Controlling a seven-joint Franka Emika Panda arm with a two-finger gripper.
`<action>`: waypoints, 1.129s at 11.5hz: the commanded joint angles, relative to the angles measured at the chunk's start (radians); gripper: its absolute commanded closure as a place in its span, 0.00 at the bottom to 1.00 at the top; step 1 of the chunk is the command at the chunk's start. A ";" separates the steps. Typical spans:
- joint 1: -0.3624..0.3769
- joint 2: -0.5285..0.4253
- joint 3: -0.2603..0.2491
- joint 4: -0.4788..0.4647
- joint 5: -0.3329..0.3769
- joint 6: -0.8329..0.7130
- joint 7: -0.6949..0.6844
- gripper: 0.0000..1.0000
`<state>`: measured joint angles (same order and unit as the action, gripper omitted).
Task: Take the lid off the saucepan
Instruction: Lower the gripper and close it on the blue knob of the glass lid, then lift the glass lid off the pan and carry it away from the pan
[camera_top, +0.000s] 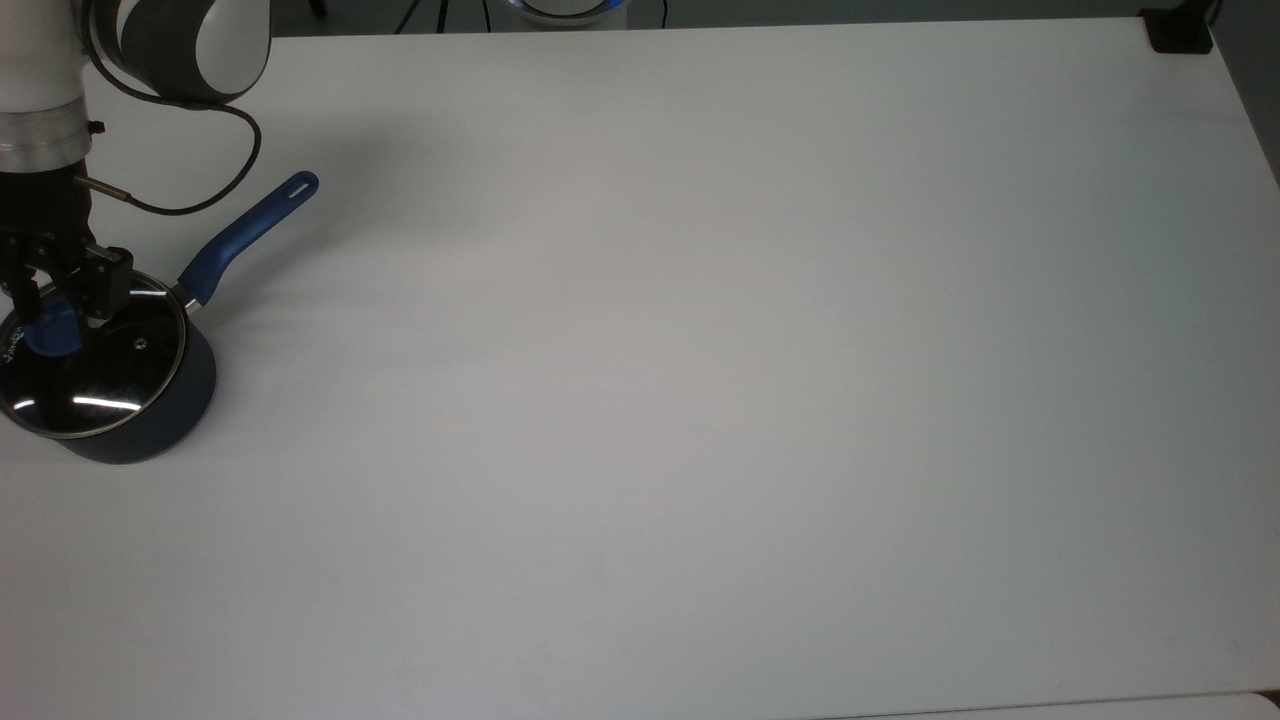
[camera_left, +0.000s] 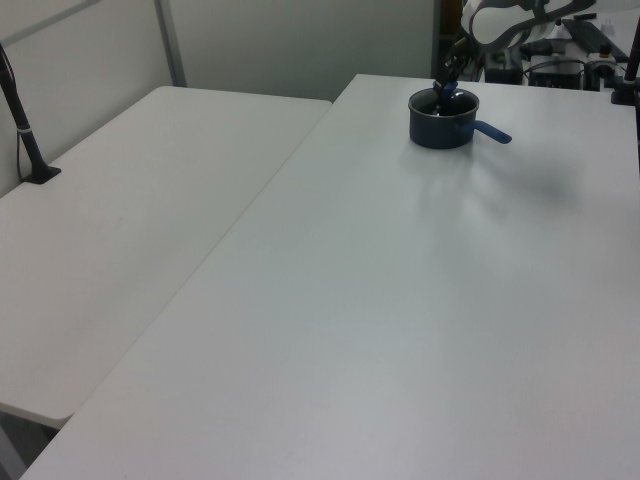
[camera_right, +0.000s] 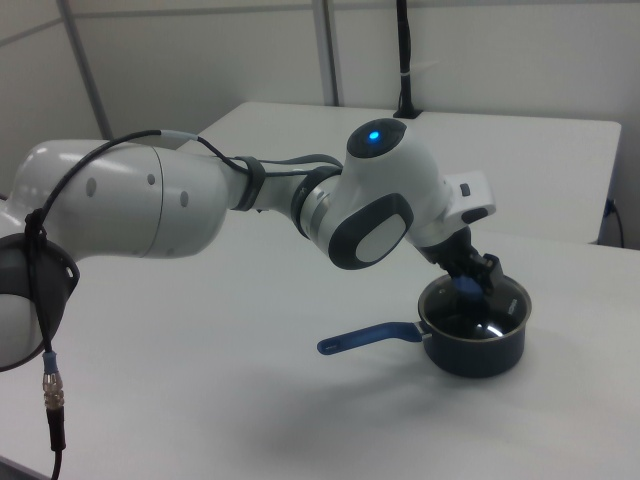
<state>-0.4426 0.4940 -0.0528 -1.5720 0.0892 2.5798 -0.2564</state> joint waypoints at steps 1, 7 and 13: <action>0.013 -0.046 0.004 0.010 0.023 -0.006 -0.011 0.57; 0.204 -0.221 0.004 -0.104 0.008 -0.293 0.143 0.57; 0.431 -0.408 0.002 -0.475 -0.054 -0.220 0.169 0.57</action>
<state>-0.0868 0.2000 -0.0357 -1.8837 0.0658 2.3351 -0.1065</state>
